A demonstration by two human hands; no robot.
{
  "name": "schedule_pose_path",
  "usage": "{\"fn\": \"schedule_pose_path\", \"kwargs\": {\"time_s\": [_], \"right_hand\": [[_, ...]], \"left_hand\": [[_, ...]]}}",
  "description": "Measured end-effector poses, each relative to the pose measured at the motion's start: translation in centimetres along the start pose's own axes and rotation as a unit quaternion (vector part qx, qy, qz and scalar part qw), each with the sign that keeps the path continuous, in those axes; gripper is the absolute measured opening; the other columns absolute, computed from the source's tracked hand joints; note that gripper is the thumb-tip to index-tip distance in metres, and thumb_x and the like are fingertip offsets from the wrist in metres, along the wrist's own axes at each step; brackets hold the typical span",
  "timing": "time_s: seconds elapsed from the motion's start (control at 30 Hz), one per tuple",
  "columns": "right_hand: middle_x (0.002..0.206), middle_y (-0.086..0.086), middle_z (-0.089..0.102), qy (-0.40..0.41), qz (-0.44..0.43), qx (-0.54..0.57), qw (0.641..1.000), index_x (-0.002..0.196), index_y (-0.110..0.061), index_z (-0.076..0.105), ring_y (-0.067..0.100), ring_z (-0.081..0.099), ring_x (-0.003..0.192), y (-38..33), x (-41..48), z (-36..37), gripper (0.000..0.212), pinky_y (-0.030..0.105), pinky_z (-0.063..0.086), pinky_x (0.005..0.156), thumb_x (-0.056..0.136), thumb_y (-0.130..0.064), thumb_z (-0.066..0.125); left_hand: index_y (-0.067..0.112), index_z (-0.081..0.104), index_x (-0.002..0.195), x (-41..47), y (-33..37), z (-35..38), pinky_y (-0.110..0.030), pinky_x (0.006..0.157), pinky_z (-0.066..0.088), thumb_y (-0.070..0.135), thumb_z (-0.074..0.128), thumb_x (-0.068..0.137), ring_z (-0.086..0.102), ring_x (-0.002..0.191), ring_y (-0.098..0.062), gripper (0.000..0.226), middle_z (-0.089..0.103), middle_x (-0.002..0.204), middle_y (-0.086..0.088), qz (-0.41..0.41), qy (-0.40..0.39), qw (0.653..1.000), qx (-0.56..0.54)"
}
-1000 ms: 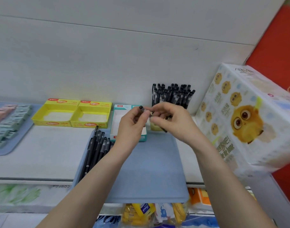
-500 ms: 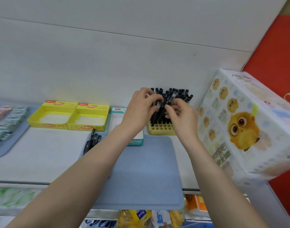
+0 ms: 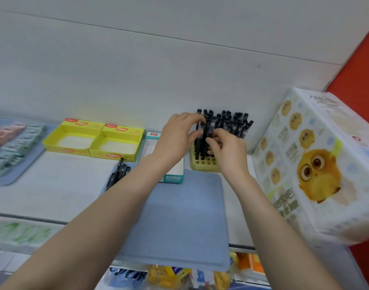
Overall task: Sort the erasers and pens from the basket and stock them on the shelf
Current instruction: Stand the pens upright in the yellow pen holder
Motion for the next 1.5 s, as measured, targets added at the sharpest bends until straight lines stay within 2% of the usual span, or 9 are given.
{"fn": "schedule_pose_path", "kwargs": {"time_s": [0.37,0.5,0.6,0.73,0.87,0.97,1.2,1.37,1.5], "right_hand": [[0.079,-0.006,0.067,0.010,0.029,-0.053,0.998,0.106,-0.015,0.069,0.016,0.065,0.077,0.8,-2.0,-0.3,0.022,0.042,0.055,0.077,0.092,-0.031,0.064],[0.072,-0.013,0.063,0.055,0.058,-0.077,0.994,0.089,-0.022,0.068,0.010,0.061,0.071,-1.1,-5.0,-2.5,0.011,0.042,0.054,0.076,0.092,-0.030,0.062],[0.067,-0.010,0.064,0.004,0.094,-0.072,0.993,0.078,-0.026,0.065,0.015,0.063,0.070,-4.0,-8.7,0.2,0.017,0.038,0.052,0.073,0.091,-0.035,0.060],[0.084,-0.002,0.069,-0.090,0.113,-0.122,0.982,0.090,-0.021,0.064,0.023,0.064,0.085,-8.8,-12.9,7.3,0.039,0.031,0.041,0.067,0.090,-0.058,0.053],[0.114,0.012,0.059,-0.130,0.136,-0.224,0.956,0.113,-0.009,0.055,0.030,0.055,0.107,-11.9,-14.5,12.1,0.077,0.036,0.042,0.078,0.081,-0.078,0.044],[0.125,0.015,0.049,-0.150,0.162,-0.292,0.931,0.127,-0.001,0.046,0.031,0.046,0.115,-13.1,-14.9,14.0,0.096,0.038,0.044,0.087,0.076,-0.082,0.045],[0.133,0.020,0.040,-0.225,0.231,-0.328,0.888,0.139,0.002,0.036,0.035,0.041,0.120,-13.8,-14.1,15.8,0.091,0.041,0.043,0.091,0.078,-0.060,0.064],[0.134,0.019,0.040,-0.223,0.267,-0.353,0.869,0.137,-0.001,0.037,0.035,0.042,0.122,-13.0,-14.0,14.6,0.065,0.041,0.043,0.094,0.084,-0.028,0.064],[0.119,0.013,0.058,-0.187,0.250,-0.336,0.889,0.122,-0.005,0.049,0.032,0.057,0.109,-12.5,-13.7,13.2,0.041,0.032,0.041,0.072,0.083,-0.014,0.062]], "left_hand": [[0.024,0.059,0.129,-3.5,-2.8,-5.5,-0.038,0.090,0.050,0.016,0.061,0.091,0.057,0.103,-0.019,0.040,0.061,0.119,0.000,-0.023,0.015,0.999,-0.036],[0.021,0.066,0.117,-7.7,-7.7,-10.6,-0.018,0.081,0.050,0.008,0.062,0.089,0.061,0.092,-0.012,0.031,0.062,0.112,0.000,-0.080,0.049,0.994,-0.062],[0.025,0.067,0.113,-12.1,-12.0,-12.1,-0.005,0.072,0.041,0.008,0.060,0.090,0.059,0.084,-0.003,0.029,0.064,0.109,0.004,-0.151,0.027,0.985,-0.073],[0.030,0.064,0.115,-16.3,-14.7,-11.5,-0.009,0.074,0.042,0.008,0.057,0.092,0.056,0.083,0.003,0.032,0.061,0.105,0.008,-0.170,-0.033,0.981,-0.086],[0.027,0.059,0.124,-17.9,-15.5,-9.9,-0.028,0.083,0.048,0.012,0.054,0.094,0.058,0.087,-0.011,0.033,0.061,0.106,0.006,-0.158,-0.083,0.977,-0.115],[0.024,0.055,0.128,-18.6,-15.5,-9.3,-0.028,0.083,0.048,0.013,0.053,0.095,0.059,0.088,-0.012,0.035,0.062,0.105,0.005,-0.149,-0.101,0.974,-0.142],[0.023,0.053,0.130,-18.5,-15.7,-8.9,-0.029,0.080,0.047,0.012,0.057,0.091,0.056,0.082,-0.012,0.040,0.062,0.106,0.006,-0.135,-0.118,0.971,-0.156],[0.022,0.053,0.130,-18.3,-15.4,-8.6,-0.035,0.084,0.048,0.013,0.062,0.087,0.053,0.086,-0.012,0.045,0.059,0.110,0.004,-0.110,-0.120,0.978,-0.127],[0.020,0.046,0.135,-18.4,-15.4,-8.7,-0.028,0.081,0.044,0.014,0.063,0.087,0.051,0.084,-0.011,0.052,0.055,0.115,0.003,-0.123,-0.112,0.977,-0.133]]}}
Point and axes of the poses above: each hand's wrist, its own x-axis towards the middle knuckle, its own z-axis out of the palm, y = z × x, the point moved 9 cm from there along x, towards the middle knuckle
